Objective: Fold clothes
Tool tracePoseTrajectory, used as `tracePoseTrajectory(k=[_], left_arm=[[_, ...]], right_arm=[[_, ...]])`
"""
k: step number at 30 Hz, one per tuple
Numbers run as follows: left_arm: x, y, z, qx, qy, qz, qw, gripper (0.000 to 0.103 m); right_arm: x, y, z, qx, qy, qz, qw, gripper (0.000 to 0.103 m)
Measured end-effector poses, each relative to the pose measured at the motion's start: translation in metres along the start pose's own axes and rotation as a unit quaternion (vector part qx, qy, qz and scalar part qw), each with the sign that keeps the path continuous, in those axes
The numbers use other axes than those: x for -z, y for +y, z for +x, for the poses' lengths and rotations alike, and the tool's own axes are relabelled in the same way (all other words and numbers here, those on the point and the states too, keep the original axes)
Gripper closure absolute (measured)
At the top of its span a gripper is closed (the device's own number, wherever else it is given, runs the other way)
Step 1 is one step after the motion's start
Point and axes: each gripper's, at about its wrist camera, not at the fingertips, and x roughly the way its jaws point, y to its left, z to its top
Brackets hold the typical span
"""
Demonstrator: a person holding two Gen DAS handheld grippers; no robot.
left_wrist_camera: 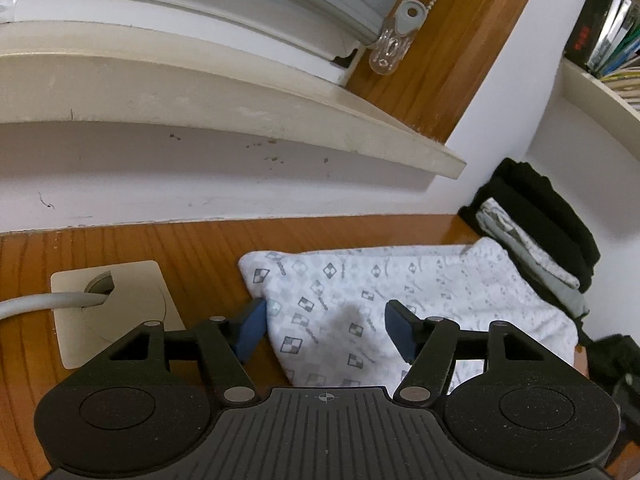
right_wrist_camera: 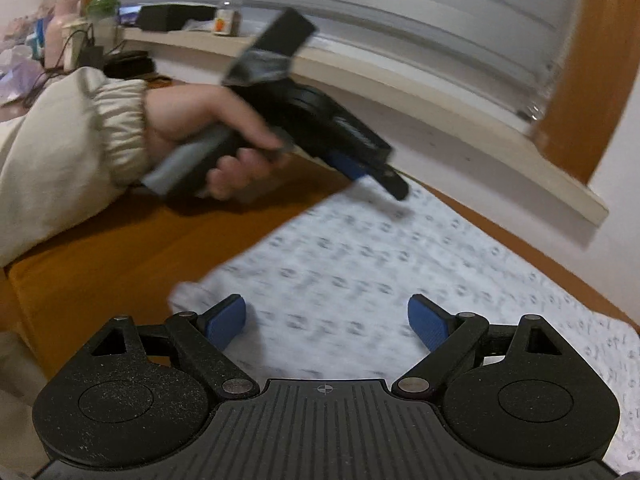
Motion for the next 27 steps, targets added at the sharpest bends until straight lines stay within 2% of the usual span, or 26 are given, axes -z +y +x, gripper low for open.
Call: tracePoseTrajectory(k=[4,7,13,16,17,18,20,22,23,24,26,27], left_arm=[[0.001,-0.002,0.000,0.000,-0.001,0.007,1.0000,0.032],[0.001,-0.002,0.000,0.000,-0.002,0.007,1.0000,0.032],[0.001,0.001,0.000,0.009,-0.007,-0.010,0.9999,0.032],[0.000,0.003,0.000,0.011,-0.008,-0.021,0.9997,0.032],[0.000,0.002,0.000,0.011,-0.009,-0.022,0.9997,0.033],[0.000,0.002,0.000,0.008,-0.008,-0.023,0.9997,0.034],[0.000,0.001,0.000,0.002,-0.006,-0.023,0.9997,0.040],[0.000,0.001,0.000,-0.002,-0.006,-0.023,0.9997,0.045],[0.001,0.002,0.000,-0.007,-0.005,-0.020,0.9998,0.055],[0.001,0.002,0.000,-0.015,-0.005,-0.017,0.9997,0.061],[0.001,0.006,0.001,-0.023,-0.003,-0.016,0.9996,0.085],[0.001,0.009,0.001,-0.025,-0.001,-0.018,0.9995,0.088]], right_arm=[[-0.003,0.021,-0.003,0.014,-0.001,-0.018,1.000,0.015],[-0.003,0.028,-0.008,0.008,-0.002,-0.022,1.000,0.015],[0.006,0.050,-0.002,0.001,0.007,-0.043,0.999,0.015],[0.008,0.056,0.000,0.013,-0.009,-0.050,0.999,0.016],[0.009,0.057,0.001,0.017,-0.014,-0.052,0.998,0.021],[0.010,0.057,0.001,0.018,-0.018,-0.054,0.998,0.035],[0.011,0.056,0.002,0.015,-0.024,-0.054,0.998,0.048],[0.013,0.054,0.003,0.003,-0.027,-0.045,0.999,0.054],[0.013,0.053,0.003,0.000,-0.028,-0.043,0.999,0.059],[0.014,0.052,0.003,-0.002,-0.030,-0.040,0.999,0.067],[0.016,0.050,0.003,-0.002,-0.035,-0.036,0.999,0.073],[0.018,0.051,0.003,0.003,-0.040,-0.040,0.998,0.076]])
